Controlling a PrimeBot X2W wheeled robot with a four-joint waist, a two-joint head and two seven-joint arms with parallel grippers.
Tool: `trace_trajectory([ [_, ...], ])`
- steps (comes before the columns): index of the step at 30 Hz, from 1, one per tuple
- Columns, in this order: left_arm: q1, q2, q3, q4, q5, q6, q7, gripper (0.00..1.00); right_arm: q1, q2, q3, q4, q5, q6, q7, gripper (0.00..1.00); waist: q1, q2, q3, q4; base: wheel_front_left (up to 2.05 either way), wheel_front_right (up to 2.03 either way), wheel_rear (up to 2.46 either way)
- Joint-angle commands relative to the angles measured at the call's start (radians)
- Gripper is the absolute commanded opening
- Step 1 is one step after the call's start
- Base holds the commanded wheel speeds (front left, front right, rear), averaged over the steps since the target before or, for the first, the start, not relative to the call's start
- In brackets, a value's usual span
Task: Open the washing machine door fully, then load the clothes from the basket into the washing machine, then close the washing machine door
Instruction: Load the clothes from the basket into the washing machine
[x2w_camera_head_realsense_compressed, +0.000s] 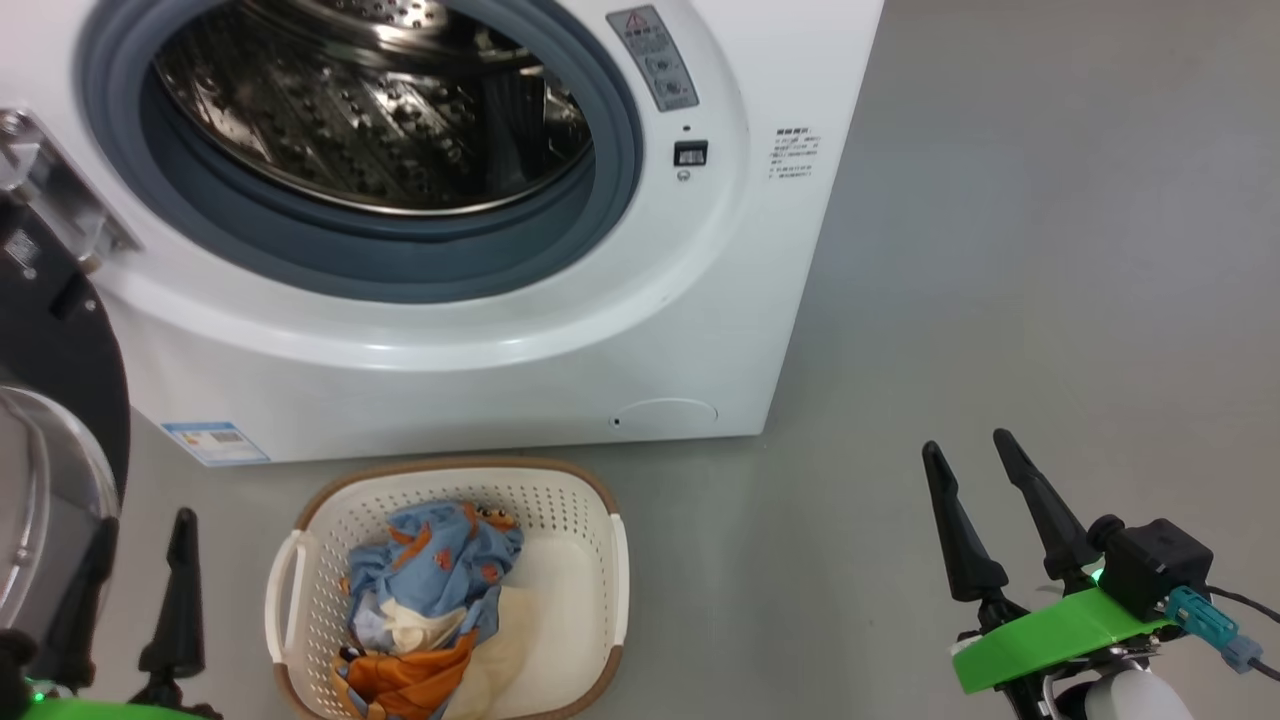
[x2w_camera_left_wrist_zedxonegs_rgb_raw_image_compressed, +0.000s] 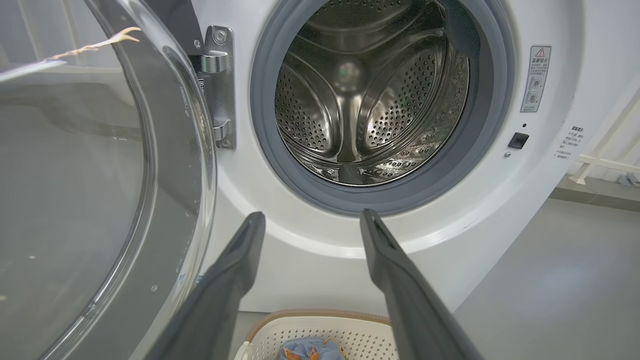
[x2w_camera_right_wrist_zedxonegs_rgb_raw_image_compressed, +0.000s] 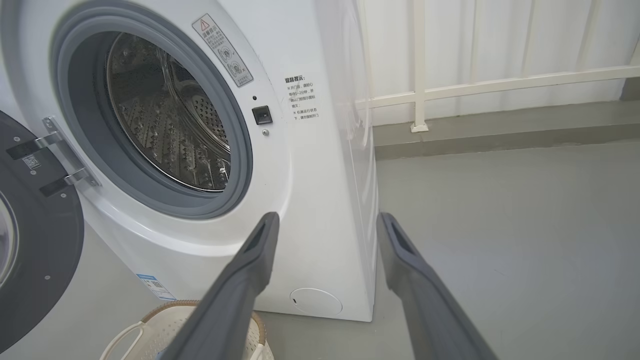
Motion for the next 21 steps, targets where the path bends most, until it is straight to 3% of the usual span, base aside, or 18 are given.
trace_trajectory([
  [1, -0.051, 0.040, 0.035, -0.014, -0.009, -0.003, -0.009, 1.00, -0.031, 0.004, 0.028, -0.031, -0.015, 0.003, -0.012, 1.00, -0.0001, 0.0000, 0.037, -0.005, 0.00, 0.00, 0.00],
  [21, -0.145, 0.143, -0.014, 0.030, -0.088, -0.005, -0.009, 1.00, -0.099, 0.044, 0.042, -0.072, -0.049, 0.003, -0.012, 1.00, -0.0001, 0.0000, 0.247, -0.061, 0.00, 0.00, 0.00],
])
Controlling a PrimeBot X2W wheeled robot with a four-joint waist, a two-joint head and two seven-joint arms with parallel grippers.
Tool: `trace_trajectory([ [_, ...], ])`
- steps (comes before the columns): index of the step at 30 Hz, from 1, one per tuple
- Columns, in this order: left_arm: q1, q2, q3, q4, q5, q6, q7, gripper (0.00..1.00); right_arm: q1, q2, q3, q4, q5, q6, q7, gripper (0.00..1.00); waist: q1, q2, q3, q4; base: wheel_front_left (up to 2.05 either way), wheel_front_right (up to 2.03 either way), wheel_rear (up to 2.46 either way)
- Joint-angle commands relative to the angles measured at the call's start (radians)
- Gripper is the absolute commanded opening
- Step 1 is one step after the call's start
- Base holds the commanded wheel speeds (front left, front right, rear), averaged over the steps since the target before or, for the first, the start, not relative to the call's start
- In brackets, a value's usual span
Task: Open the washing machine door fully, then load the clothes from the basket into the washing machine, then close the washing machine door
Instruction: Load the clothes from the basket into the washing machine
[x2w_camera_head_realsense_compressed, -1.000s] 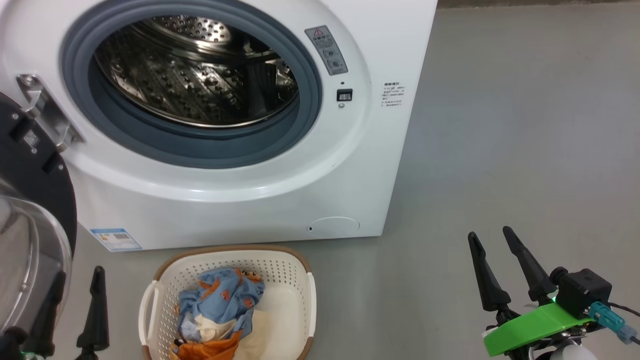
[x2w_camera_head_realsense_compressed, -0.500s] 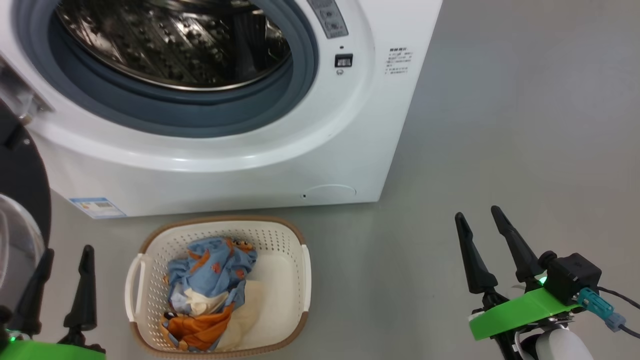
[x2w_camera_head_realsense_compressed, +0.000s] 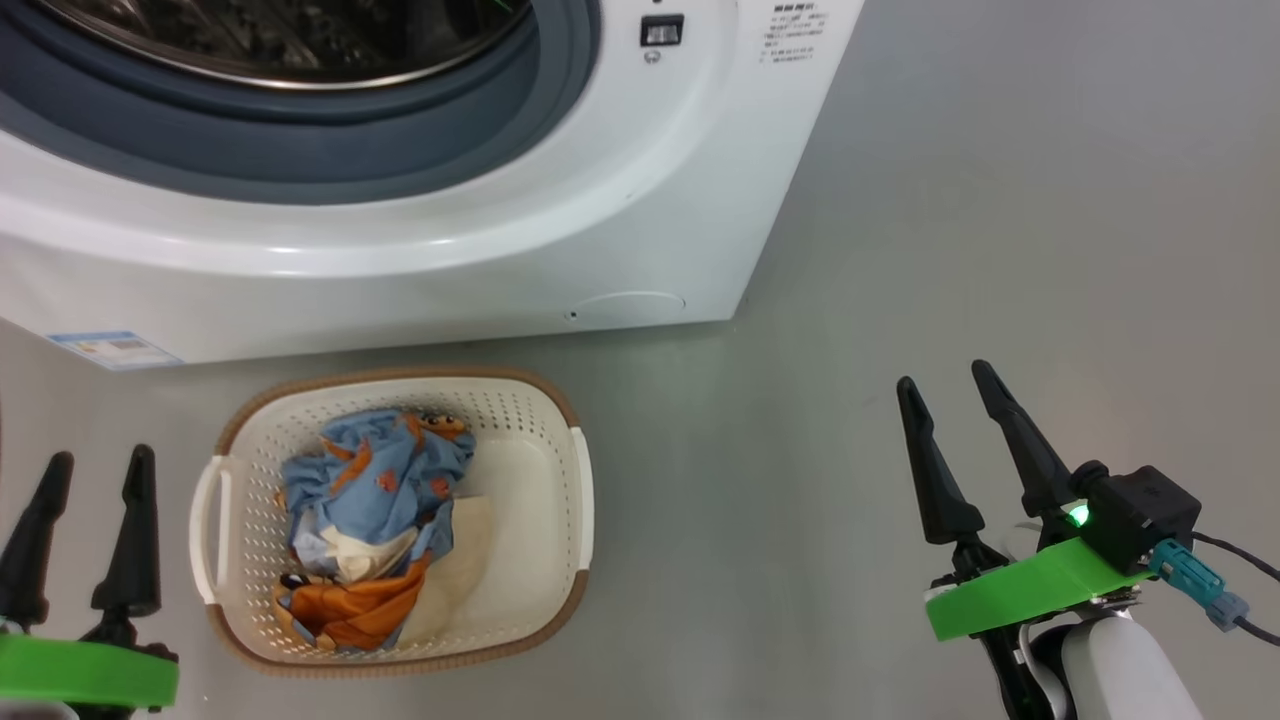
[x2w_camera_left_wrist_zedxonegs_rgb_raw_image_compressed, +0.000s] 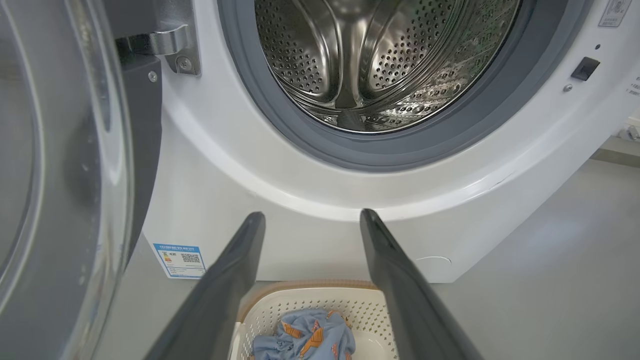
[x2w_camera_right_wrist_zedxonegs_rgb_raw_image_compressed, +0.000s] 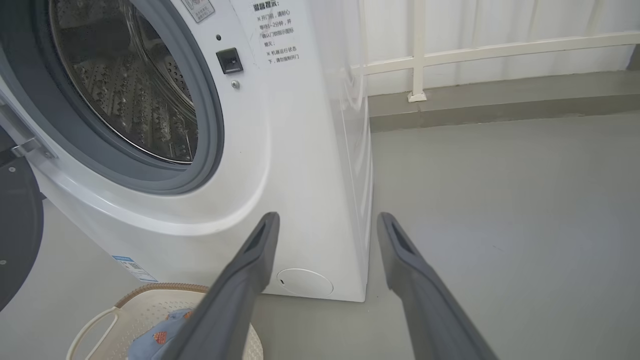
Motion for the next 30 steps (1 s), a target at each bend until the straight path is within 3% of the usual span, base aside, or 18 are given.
trace_trajectory([
  [1, -0.043, 0.043, 0.033, -0.005, -0.015, -0.003, -0.009, 1.00, -0.020, 0.007, 0.035, -0.031, 0.008, 0.003, -0.012, 1.00, -0.0001, 0.0000, 0.047, -0.019, 0.00, 0.00, 0.00],
  [15, -0.187, 0.098, -0.057, 0.107, -0.098, -0.003, -0.009, 1.00, -0.083, 0.007, 0.046, -0.070, 0.035, 0.003, -0.012, 1.00, -0.0001, 0.0000, 0.207, -0.044, 0.00, 0.00, 0.00],
  [30, -0.389, 0.187, -0.277, 0.272, -0.202, -0.003, -0.009, 1.00, -0.129, 0.008, 0.074, -0.102, 0.058, 0.003, -0.012, 1.00, -0.0001, 0.0000, 0.345, -0.080, 0.00, 0.00, 0.00],
])
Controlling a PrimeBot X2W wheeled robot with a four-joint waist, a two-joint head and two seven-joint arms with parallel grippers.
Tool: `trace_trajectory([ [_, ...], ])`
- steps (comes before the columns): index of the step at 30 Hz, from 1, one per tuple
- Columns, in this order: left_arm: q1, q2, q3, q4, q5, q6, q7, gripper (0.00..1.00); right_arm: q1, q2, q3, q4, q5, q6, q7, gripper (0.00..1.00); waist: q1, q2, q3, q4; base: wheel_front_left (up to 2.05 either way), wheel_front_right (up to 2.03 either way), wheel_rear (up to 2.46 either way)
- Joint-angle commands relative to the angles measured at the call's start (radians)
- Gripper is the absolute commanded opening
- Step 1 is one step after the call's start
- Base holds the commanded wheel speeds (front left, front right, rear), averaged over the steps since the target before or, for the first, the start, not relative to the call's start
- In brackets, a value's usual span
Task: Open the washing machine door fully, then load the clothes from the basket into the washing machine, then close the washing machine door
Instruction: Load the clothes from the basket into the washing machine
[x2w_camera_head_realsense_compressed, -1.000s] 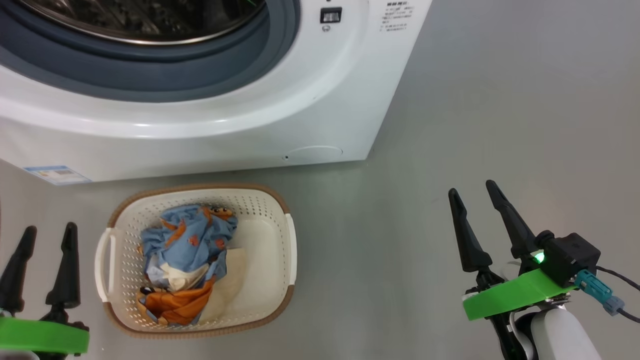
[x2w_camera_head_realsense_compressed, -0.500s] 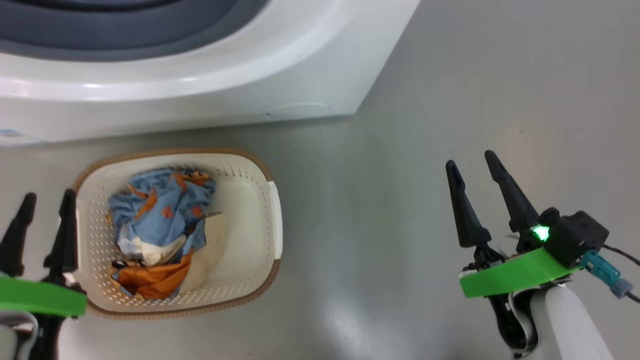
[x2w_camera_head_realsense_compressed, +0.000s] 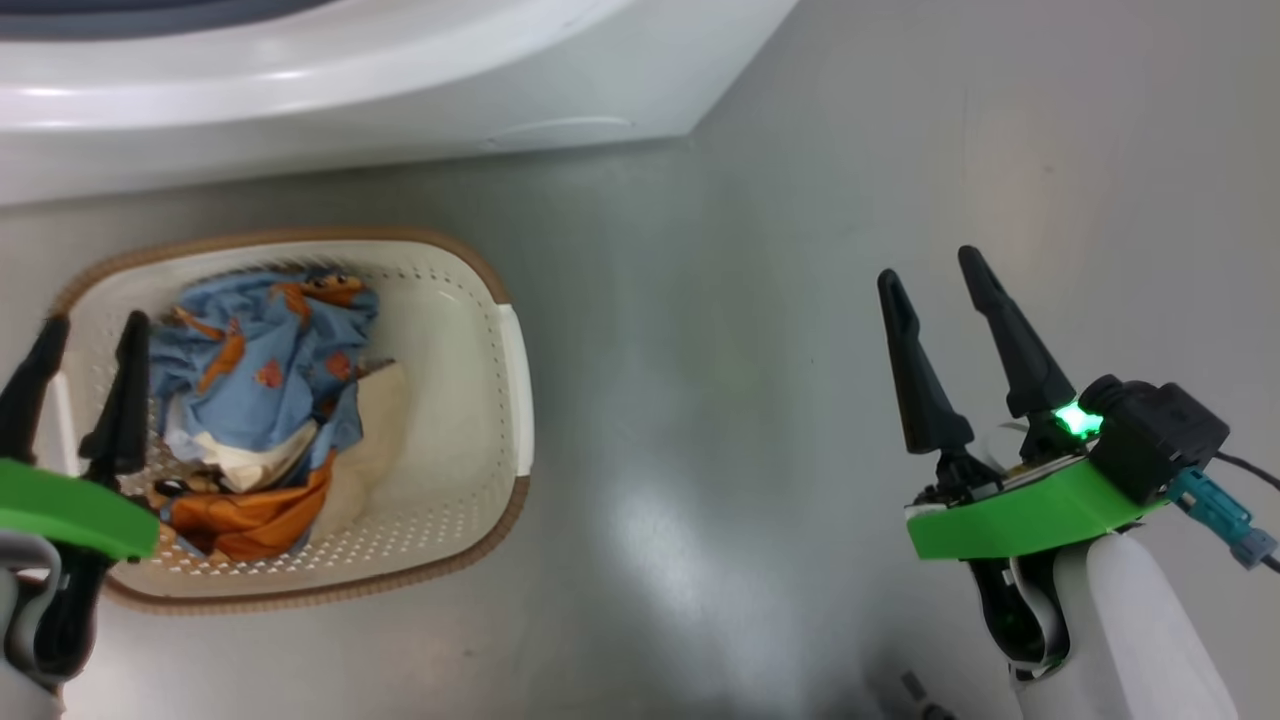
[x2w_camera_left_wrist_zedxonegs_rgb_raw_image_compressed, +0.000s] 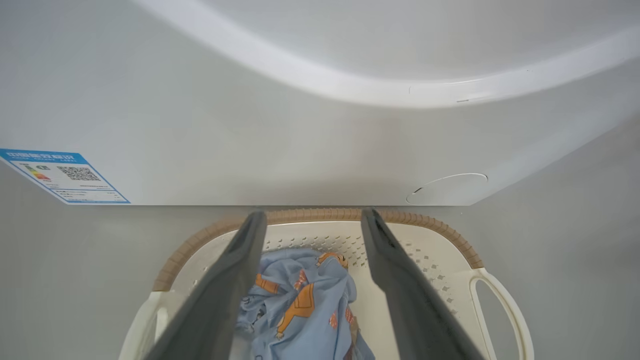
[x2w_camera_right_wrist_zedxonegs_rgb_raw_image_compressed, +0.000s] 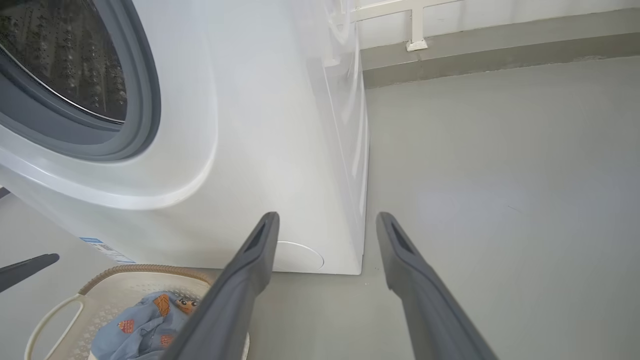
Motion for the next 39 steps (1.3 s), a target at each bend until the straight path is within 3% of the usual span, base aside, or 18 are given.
trace_trajectory([
  [1, -0.020, 0.056, 0.019, 0.003, -0.013, -0.003, -0.008, 1.00, -0.005, 0.007, 0.024, -0.026, 0.010, 0.003, -0.005, 1.00, -0.0001, -0.0001, 0.032, -0.018, 0.00, 0.00, 0.00],
  [23, -0.278, 0.140, -0.440, 0.269, -0.216, -0.003, 0.018, 1.00, -0.020, 0.007, 0.054, -0.074, 0.054, 0.003, -0.005, 1.00, -0.0001, -0.0001, 0.181, -0.099, 0.00, 0.00, 0.00],
  [39, -0.403, 0.111, -0.598, 0.440, -0.359, -0.003, 0.113, 1.00, -0.006, 0.007, 0.059, -0.100, 0.054, 0.003, -0.005, 1.00, -0.0001, -0.0001, 0.225, -0.131, 0.00, 0.00, 0.00],
])
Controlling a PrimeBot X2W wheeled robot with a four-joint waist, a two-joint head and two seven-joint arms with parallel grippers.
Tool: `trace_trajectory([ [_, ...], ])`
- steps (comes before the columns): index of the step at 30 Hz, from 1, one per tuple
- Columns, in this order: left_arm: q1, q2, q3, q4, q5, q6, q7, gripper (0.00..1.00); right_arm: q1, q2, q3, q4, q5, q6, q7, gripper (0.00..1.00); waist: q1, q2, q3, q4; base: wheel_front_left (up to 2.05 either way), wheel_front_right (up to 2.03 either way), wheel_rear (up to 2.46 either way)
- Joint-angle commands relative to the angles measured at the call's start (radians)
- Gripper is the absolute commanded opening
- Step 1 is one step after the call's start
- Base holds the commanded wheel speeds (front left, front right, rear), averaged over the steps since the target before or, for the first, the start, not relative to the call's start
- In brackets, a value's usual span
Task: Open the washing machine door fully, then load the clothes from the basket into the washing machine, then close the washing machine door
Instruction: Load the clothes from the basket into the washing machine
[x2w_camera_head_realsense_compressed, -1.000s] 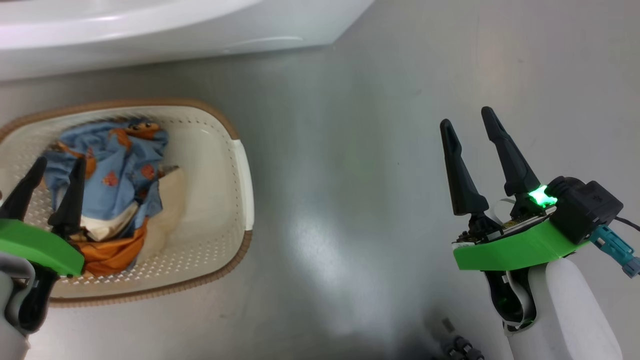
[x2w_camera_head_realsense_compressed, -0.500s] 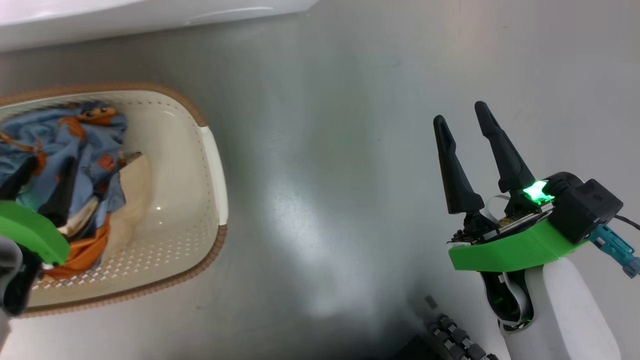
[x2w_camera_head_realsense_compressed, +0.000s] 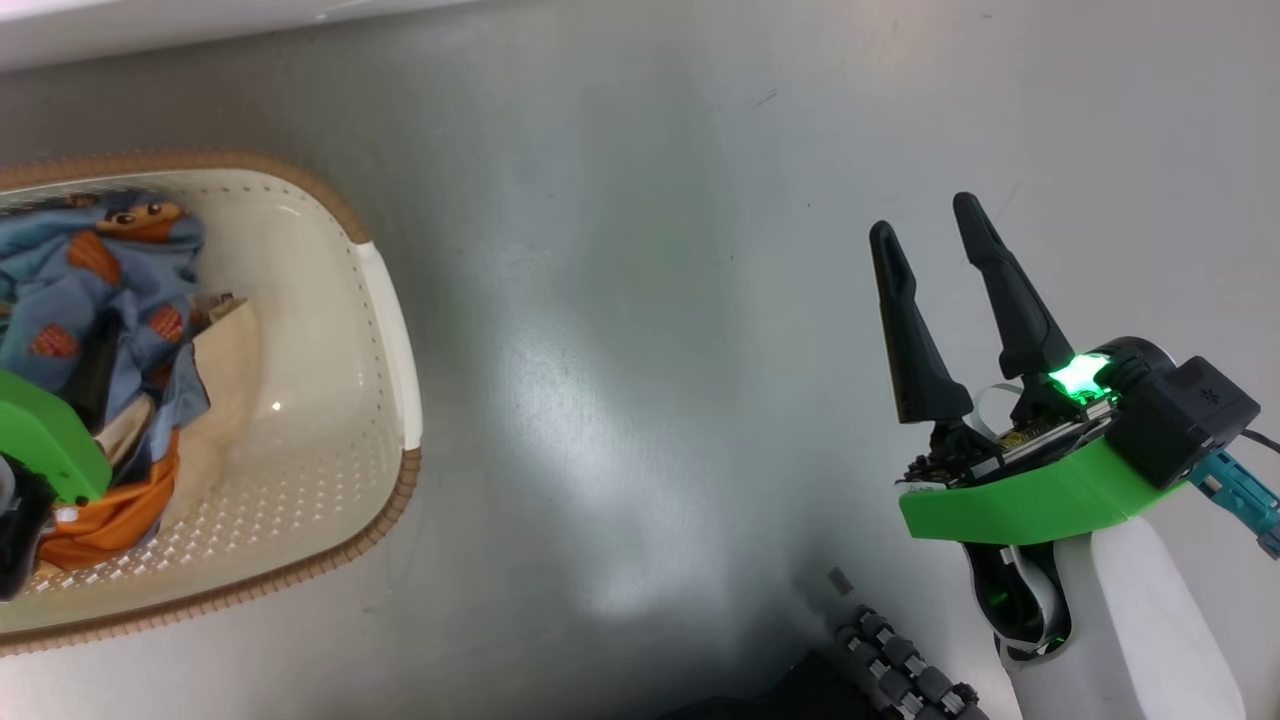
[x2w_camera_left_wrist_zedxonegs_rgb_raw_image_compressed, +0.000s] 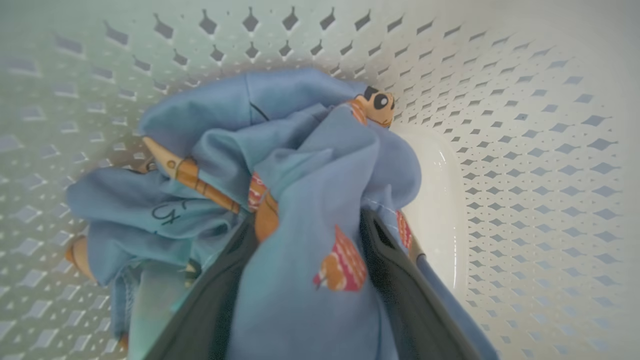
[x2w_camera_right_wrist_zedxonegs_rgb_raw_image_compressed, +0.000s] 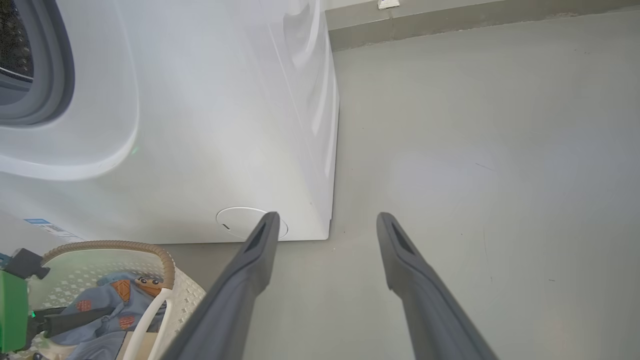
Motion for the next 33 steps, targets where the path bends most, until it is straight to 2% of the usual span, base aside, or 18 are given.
trace_trajectory([
  [1, -0.002, 0.036, 0.012, 0.014, -0.012, -0.003, 0.006, 1.00, 0.032, 0.005, 0.024, -0.024, 0.004, 0.003, -0.005, 1.00, 0.0000, 0.0000, 0.001, -0.003, 0.00, 0.00, 0.00],
  [4, -0.011, 0.036, -0.006, 0.027, -0.034, -0.003, 0.009, 1.00, 0.034, 0.005, 0.027, -0.024, 0.008, 0.003, -0.005, 1.00, 0.0000, 0.0000, 0.000, -0.007, 0.00, 0.00, 0.00],
  [5, -0.013, 0.037, -0.012, 0.027, -0.039, -0.003, 0.007, 0.80, 0.034, 0.005, 0.026, -0.025, 0.010, 0.003, -0.005, 1.00, 0.0000, 0.0000, -0.001, -0.007, 0.00, 0.00, 0.00],
  [6, -0.014, 0.037, -0.018, 0.028, -0.045, -0.003, 0.007, 0.31, 0.035, 0.005, 0.026, -0.026, 0.012, 0.003, -0.005, 1.00, 0.0000, 0.0000, -0.001, -0.006, 0.00, 0.00, 0.00],
  [7, -0.015, 0.038, -0.025, 0.028, -0.051, -0.003, 0.008, 0.00, 0.035, 0.005, 0.027, -0.026, 0.012, 0.003, -0.005, 1.00, 0.0000, 0.0000, -0.001, -0.006, 0.00, 0.00, 0.00],
  [13, -0.019, 0.041, -0.059, 0.021, -0.086, -0.003, 0.000, 0.00, 0.032, 0.005, 0.026, -0.023, 0.011, 0.003, -0.005, 1.00, 0.0000, 0.0000, -0.008, 0.000, 0.00, 0.00, 0.00],
  [24, -0.002, 0.047, -0.107, -0.031, -0.143, -0.003, -0.087, 0.00, 0.017, 0.005, 0.024, 0.002, 0.014, 0.003, -0.005, 1.00, 0.0000, 0.0000, -0.071, 0.039, 0.00, 0.00, 0.00],
  [33, 0.027, 0.056, -0.113, -0.106, -0.136, -0.003, -0.119, 0.00, 0.011, 0.005, 0.022, 0.037, 0.013, 0.003, -0.005, 1.00, 0.0000, 0.0000, -0.148, 0.077, 0.00, 0.00, 0.00],
])
